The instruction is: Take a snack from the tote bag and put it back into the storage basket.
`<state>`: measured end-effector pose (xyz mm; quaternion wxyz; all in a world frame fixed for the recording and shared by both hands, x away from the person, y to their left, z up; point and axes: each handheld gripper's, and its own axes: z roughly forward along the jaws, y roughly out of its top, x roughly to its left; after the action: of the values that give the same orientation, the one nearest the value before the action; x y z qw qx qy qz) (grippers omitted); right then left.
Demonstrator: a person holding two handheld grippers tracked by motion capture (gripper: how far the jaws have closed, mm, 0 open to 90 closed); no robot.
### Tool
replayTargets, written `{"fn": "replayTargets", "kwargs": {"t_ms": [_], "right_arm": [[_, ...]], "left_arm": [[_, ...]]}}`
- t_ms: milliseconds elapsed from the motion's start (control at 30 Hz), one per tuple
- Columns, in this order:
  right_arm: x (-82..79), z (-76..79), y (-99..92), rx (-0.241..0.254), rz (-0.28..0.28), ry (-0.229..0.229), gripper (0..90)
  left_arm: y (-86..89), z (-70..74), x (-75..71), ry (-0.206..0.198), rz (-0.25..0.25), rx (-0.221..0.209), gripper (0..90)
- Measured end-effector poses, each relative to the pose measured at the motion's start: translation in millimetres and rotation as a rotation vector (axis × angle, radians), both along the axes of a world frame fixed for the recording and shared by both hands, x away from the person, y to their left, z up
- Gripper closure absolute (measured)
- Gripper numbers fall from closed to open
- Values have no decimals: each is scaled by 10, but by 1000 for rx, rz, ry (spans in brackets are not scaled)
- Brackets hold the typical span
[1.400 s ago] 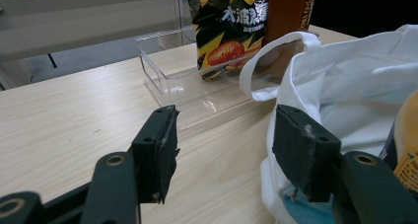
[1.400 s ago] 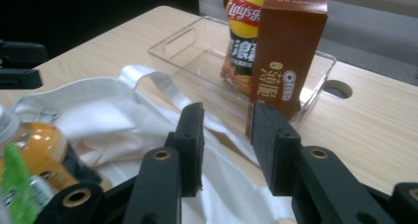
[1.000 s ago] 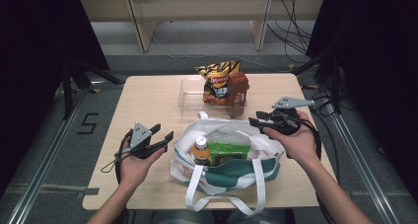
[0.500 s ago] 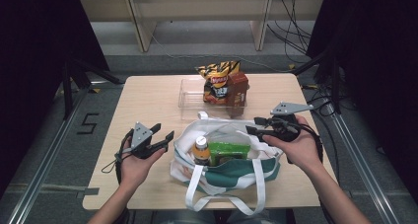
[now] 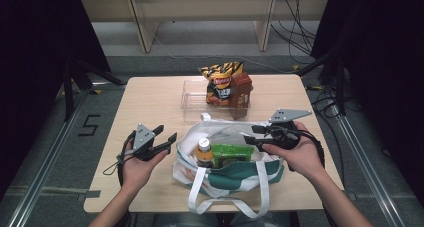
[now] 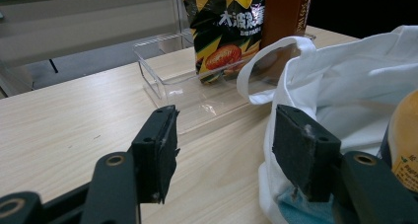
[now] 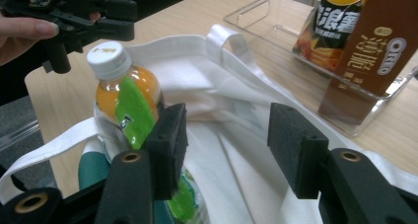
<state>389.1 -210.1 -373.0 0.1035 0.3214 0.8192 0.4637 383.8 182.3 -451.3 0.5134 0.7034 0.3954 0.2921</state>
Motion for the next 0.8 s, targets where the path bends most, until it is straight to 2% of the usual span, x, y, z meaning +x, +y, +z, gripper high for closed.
{"fn": "replayTargets", "kwargs": {"t_ms": [267,333,433,467,500,600,633,800], "right_arm": [[-47,11,48,35,25,19,499],[-58,22,49,18,24,4,497],[-57,31,62,18,54,-9,495],[-71,40,68,18,46,-9,494],[-64,35,80,29,56,-35,493],[-80,44,101,29,82,-2,492],[-82,29,120,37,86,-4,491],[-94,-5,153,12,90,5,491]], "left_arm": [[-3,-4,-3,0,-2,2,423],[-6,-3,-5,0,-2,0,423],[-5,0,-6,-2,-1,1,423],[-3,-1,-5,-1,-1,2,423],[-1,-2,-5,-1,-1,3,423],[-1,-3,-1,-1,0,1,423],[0,-2,0,0,0,0,423],[3,-2,-1,0,1,1,423]]}}
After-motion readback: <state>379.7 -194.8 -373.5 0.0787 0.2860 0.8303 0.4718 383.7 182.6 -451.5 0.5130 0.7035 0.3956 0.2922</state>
